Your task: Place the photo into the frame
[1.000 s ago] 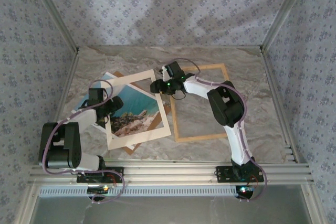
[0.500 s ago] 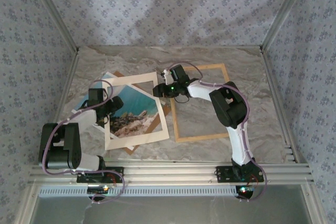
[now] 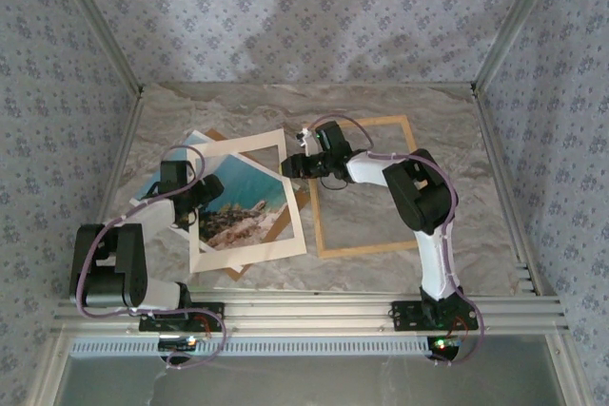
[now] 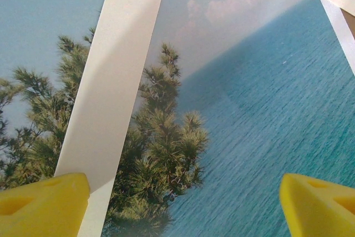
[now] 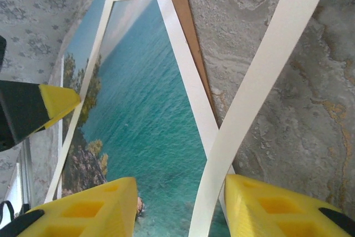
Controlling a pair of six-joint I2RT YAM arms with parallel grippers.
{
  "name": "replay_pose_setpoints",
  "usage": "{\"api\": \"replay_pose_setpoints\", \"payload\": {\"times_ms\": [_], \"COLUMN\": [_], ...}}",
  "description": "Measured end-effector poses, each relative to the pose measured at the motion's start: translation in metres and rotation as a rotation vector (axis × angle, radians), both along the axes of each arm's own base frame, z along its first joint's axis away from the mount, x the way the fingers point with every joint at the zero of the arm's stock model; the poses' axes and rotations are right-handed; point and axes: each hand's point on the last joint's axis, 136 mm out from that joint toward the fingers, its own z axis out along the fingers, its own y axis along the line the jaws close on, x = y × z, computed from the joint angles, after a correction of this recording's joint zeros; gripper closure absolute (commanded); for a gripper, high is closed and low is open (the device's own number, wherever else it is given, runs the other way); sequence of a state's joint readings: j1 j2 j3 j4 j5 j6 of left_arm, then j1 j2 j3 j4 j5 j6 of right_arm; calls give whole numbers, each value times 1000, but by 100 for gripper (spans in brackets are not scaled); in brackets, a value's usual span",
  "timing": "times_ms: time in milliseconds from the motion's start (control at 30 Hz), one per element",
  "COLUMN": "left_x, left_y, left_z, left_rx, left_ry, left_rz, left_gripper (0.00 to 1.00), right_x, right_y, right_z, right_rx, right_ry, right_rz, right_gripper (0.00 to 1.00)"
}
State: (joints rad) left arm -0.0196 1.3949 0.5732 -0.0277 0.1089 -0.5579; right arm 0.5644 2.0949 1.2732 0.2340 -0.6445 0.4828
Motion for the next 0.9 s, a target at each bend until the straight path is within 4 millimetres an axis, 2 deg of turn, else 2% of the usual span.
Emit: {"api": "replay_pose_setpoints", "payload": {"times_ms": [267,500,900], "left_x": [0,-2,-2], "left_y": [0,-1,-2], "left_z": [0,0,1], "left_rx": [-1,-6,-13], "left_ry": [0,-1,-5], "left_rz": [-1,-5,-8], "left_gripper": [11,10,11], "right_x": [-1,-7,-13], "right_y": [4,3,1], "right_z": [7,3,1], "right_rx": [61,62,80], "right_ry": [-28,-49,-105], "right_rz": [-12,0,22], "right_gripper": [59,63,63]}}
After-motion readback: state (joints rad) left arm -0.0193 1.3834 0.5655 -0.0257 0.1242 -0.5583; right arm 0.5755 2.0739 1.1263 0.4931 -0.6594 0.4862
